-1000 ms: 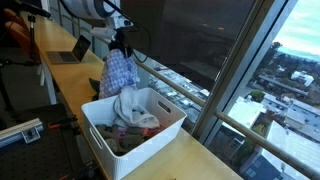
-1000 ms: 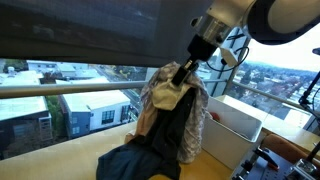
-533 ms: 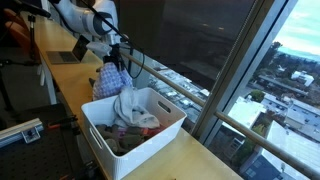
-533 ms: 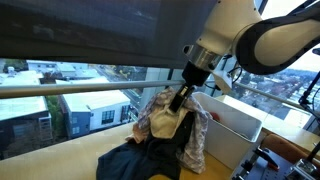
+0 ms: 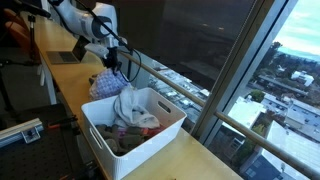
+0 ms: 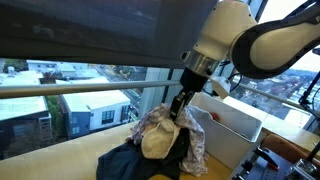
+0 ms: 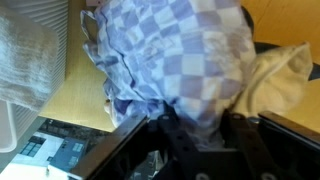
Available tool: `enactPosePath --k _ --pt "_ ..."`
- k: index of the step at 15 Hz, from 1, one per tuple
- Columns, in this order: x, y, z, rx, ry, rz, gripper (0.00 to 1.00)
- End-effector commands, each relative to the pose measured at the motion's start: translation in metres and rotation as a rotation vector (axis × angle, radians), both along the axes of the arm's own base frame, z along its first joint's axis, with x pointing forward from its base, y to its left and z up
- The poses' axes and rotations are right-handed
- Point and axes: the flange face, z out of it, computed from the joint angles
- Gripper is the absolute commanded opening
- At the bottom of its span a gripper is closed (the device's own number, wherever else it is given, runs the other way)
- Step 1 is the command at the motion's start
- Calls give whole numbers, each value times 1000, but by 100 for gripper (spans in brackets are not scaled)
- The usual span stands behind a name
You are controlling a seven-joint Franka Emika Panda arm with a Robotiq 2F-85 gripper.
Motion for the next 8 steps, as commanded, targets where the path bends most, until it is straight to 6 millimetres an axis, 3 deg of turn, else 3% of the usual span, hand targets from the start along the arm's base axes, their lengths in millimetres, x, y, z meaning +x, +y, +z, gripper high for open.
enactPosePath --k 1,5,8 --pt "6 -28 37 46 -7 -68 71" --pt "24 -103 87 90 -59 -169 98" --pt "38 -177 105 71 -101 -231 100"
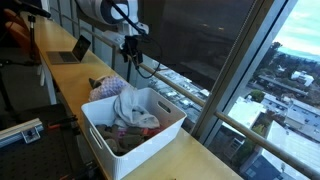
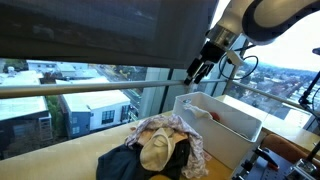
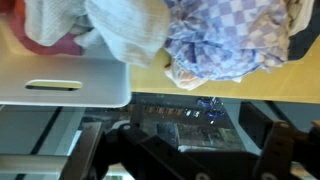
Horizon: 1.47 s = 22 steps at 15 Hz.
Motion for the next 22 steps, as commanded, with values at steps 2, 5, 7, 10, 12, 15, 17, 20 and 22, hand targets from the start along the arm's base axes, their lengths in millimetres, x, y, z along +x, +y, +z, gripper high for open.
enactPosePath --k 2,5,7,10,12,15,17,20,22 --pt "6 -106 10 -29 -18 -85 100" --pt "11 -161 -26 -55 12 -140 100" --pt "12 -185 -57 -62 40 -168 100" --pt "18 -205 -104 -61 80 -195 100" --pt "24 -209 -134 -62 100 -205 100" --pt "29 -211 -179 -65 136 -210 100" --pt "29 -209 -211 -66 168 -206 100" --pt "27 -207 -250 -71 205 -201 100" --pt "27 -209 -270 -77 223 -199 100"
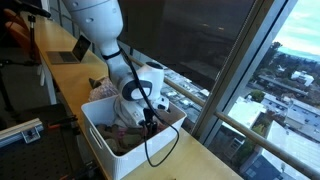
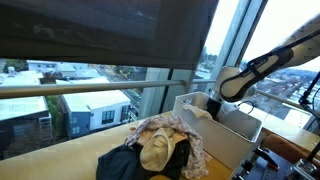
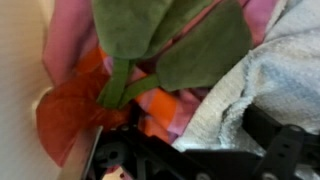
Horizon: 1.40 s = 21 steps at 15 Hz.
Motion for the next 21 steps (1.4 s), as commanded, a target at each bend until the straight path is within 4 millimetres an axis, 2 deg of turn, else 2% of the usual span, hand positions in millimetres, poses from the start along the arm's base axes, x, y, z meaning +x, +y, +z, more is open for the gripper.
enactPosePath --k 1,3,4,5,8,15,17,21 --pt "7 -2 -31 -6 12 4 100" --pt "5 1 -42 -7 28 15 100" --pt "2 3 -44 -4 32 12 75" --pt "0 3 -44 0 37 13 74" --pt "-3 1 -37 2 36 11 54" --pt "-4 -8 -1 23 23 -13 1" --pt "-7 -5 19 29 13 -18 0" --pt "-13 12 94 51 -53 -3 0"
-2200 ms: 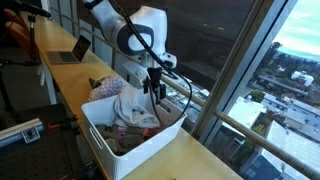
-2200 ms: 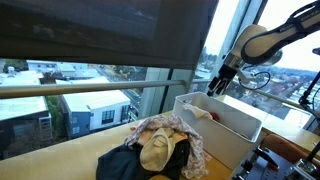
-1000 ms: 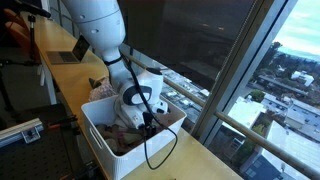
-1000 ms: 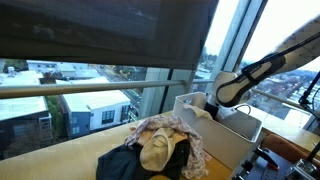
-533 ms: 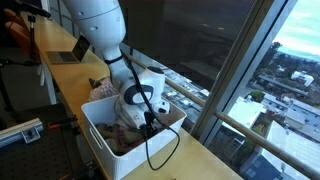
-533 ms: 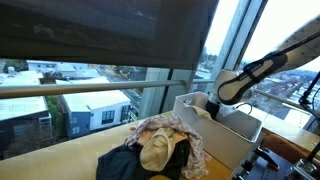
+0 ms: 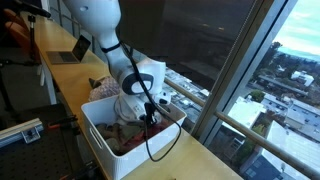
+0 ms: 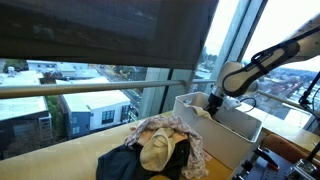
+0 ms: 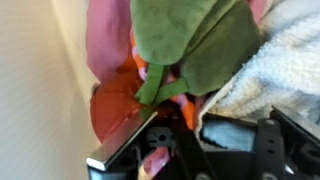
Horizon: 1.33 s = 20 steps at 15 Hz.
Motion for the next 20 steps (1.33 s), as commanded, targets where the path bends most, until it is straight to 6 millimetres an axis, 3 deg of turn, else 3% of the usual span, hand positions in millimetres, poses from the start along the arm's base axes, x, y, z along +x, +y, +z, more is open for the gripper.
enactPosePath --k 1,7,11,16,18,20 --pt "-13 15 82 39 -48 13 0" --pt "-18 41 221 41 -217 45 0" --pt "-33 83 317 45 -336 117 0" --pt "-73 167 416 52 -431 253 0" --pt "-94 213 445 59 -440 313 0" --pt "-112 270 456 74 -425 365 0"
